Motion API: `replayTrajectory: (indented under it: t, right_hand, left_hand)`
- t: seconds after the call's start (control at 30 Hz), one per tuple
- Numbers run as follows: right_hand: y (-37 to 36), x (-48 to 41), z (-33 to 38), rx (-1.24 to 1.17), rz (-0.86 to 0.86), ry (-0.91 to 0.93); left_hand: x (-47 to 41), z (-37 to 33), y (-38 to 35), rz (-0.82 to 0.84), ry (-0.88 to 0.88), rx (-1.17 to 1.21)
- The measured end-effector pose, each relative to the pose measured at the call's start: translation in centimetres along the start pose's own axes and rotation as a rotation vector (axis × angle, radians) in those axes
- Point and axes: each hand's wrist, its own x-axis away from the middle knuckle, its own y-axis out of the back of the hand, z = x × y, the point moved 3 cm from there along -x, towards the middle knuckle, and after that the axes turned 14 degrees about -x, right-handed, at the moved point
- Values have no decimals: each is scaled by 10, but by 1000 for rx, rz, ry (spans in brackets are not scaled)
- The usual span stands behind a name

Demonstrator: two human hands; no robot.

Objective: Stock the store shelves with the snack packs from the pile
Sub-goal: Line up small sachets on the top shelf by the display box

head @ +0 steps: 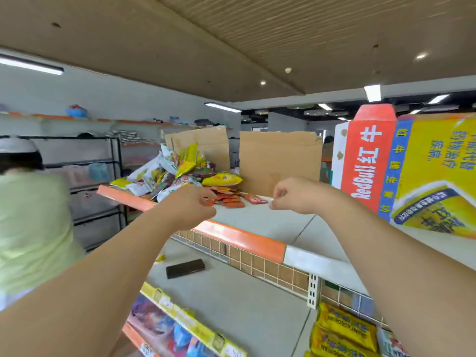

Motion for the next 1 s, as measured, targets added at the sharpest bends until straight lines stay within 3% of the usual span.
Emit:
replayTrajectory:
  t: [0.57,0.8,1.0]
  right_hand:
    - [-22,-150,-48,236,213,-38]
    - [-58,-185,-52,480,371,-45]
    - [-86,-210,-70,629,435,-71]
  left_hand:
    - [-144,-24,-75,72,-92,-176]
    - [-177,-24,-91,14,-98,-525]
    - [-190,-29,-101,131,-160,-488]
